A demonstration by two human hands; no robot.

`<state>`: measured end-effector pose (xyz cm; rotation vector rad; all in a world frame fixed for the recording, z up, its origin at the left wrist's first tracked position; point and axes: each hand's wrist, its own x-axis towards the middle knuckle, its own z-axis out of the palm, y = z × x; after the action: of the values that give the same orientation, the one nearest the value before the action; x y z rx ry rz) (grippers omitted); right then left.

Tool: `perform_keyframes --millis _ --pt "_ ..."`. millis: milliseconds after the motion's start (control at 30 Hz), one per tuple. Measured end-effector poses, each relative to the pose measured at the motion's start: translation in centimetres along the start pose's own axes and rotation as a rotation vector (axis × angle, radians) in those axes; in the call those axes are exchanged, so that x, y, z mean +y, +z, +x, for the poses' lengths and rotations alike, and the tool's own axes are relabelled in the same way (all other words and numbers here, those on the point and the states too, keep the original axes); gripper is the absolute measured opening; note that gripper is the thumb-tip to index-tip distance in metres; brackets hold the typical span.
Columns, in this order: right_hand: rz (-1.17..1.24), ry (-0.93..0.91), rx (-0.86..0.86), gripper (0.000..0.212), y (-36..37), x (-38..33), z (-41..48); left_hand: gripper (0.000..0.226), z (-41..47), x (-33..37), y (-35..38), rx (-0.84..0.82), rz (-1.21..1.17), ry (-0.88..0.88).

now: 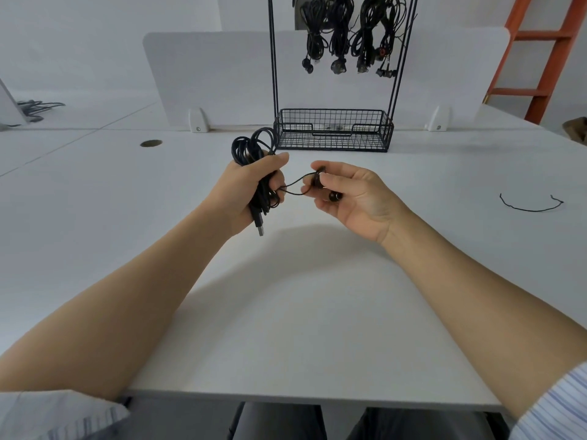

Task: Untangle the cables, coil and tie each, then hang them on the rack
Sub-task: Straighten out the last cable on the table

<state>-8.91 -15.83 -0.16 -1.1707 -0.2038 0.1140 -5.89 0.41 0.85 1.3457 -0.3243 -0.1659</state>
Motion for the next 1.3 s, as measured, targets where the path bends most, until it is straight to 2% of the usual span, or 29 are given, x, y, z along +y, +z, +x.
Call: perform_keyframes --millis 133,333,533,667,767,867,1067,1167,1300 --pt "0.02 0.042 -0.004 0.025 -0.3 -0.4 -0.1 0.033 0.1 0.2 -0.2 0.061 -0.017 0.024" --pt "-0.019 0.073 -0.058 0.021 -0.3 -0.7 -0.3 0.031 0.2 0.6 -0.2 0.142 -0.024 0.06" --pt "-0.052 0.076 -0.064 0.026 -0.4 -0.7 -0.2 0.025 -0.3 1.3 -0.2 0.128 -0.143 0.007" --pt "-0.036 0.045 -0.031 0.027 -0.2 -0.5 -0.1 0.025 -0.5 1.2 0.0 0.107 -0.1 -0.028" --pt "-0.016 0.037 -0.016 0.038 -0.1 -0.2 0.0 0.025 -0.5 1.2 0.1 0.097 -0.083 -0.043" --pt "-0.077 0.021 0.002 0.03 0.1 0.0 0.0 0.026 -0.5 1.1 0.2 0.088 -0.11 -0.101" --pt "-0.178 -0.017 0.039 0.023 0.3 0.1 0.0 0.035 -0.3 1.3 0.2 0.094 -0.328 -0.315" --pt "-0.191 -0.076 0.076 0.022 0.7 0.4 0.2 0.037 -0.2 1.2 0.2 0.106 -0.342 -0.35" --pt "-0.183 -0.063 0.049 0.02 1.4 0.6 0.1 0.036 -0.2 1.0 0.5 0.15 -0.309 -0.35"
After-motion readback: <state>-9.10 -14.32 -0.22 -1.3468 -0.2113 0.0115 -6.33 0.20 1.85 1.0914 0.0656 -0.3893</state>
